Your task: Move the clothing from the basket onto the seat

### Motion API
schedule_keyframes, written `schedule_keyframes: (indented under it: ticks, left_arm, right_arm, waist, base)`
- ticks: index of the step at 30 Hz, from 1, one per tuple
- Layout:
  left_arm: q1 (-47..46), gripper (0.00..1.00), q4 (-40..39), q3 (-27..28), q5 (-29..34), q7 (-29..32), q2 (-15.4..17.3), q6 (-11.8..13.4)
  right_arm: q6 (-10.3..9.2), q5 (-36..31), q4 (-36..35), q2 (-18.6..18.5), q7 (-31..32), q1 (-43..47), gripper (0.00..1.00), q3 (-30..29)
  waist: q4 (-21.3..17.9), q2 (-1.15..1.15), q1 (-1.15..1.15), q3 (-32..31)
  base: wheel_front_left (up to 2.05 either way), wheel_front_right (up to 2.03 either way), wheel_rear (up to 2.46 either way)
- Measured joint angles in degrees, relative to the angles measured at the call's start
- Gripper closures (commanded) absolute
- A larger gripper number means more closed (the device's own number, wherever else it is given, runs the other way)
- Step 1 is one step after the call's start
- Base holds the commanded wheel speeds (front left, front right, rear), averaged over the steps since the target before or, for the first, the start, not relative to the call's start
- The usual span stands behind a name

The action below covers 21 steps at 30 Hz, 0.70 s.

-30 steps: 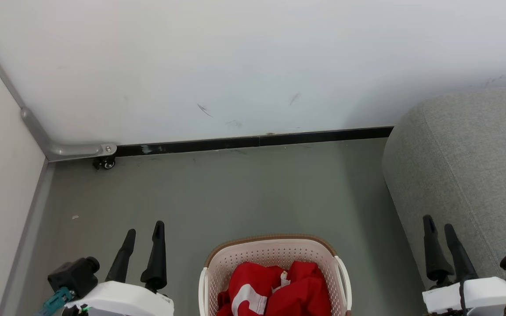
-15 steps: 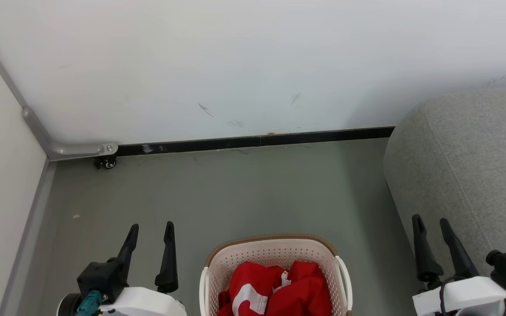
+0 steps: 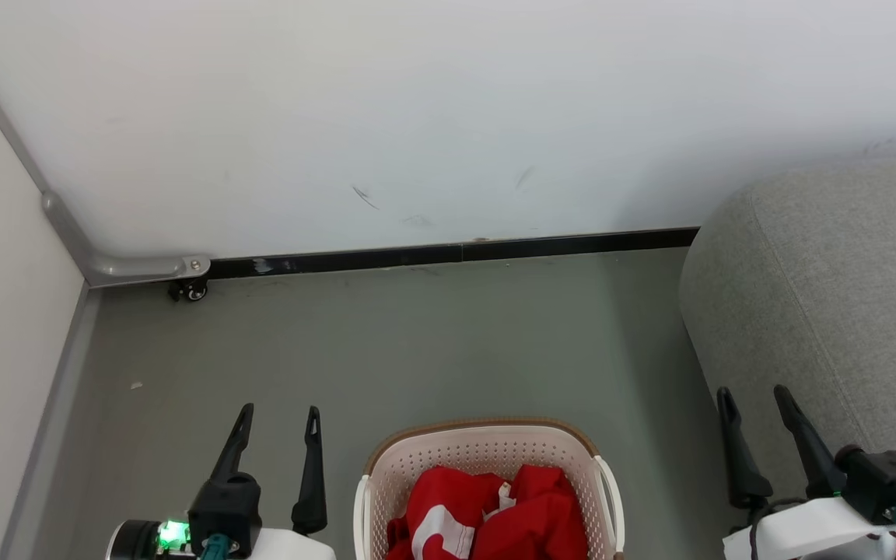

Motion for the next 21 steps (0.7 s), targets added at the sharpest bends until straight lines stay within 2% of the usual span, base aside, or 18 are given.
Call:
schedule_keyframes:
  ticks: [7,21]
  left_arm:
    - [0.0,0.0,0.7,-1.1,6.2,-1.5,-0.1,2.1]
    - [0.0,0.0,2.2,0.1,5.7,-1.7,-0.3,3.4]
  right_arm:
    - [0.01,-6.9,-0.1,0.0,-1.2,0.4,0.0,0.0]
    - [0.01,-6.4,0.3,0.0,-1.2,1.1,0.0,0.0]
  waist:
    - [0.1,0.0,0.0,-0.4]
    - [0.3,0.0,-0.01,-1.1]
  base:
    - [0.0,0.0,0.0]
    - [0.0,0.0,0.0]
